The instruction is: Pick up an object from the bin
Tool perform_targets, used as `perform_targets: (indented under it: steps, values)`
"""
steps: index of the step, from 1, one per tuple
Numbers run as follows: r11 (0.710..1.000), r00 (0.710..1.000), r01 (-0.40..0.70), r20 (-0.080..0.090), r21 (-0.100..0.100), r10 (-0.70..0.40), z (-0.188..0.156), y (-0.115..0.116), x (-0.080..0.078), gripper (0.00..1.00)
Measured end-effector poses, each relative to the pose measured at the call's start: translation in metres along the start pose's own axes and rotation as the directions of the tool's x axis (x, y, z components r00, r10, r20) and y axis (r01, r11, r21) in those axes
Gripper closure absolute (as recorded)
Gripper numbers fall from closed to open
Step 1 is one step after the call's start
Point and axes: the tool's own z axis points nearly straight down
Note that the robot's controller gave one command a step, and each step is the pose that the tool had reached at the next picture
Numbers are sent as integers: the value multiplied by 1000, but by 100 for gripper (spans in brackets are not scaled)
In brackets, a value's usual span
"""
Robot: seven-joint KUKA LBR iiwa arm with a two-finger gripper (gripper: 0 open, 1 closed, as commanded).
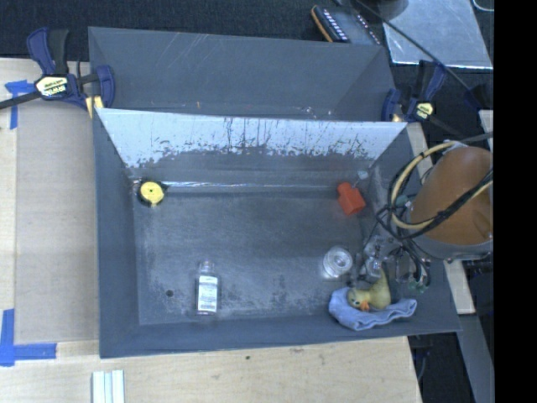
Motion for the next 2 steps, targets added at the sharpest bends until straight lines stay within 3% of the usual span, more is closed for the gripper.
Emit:
perform_targets:
  steps: [1,2]
  values:
    - [1000,1000,1,0,0,-1,0,0,0,100]
    - [966,966,257,20,6,-257,-1,14,5,100]
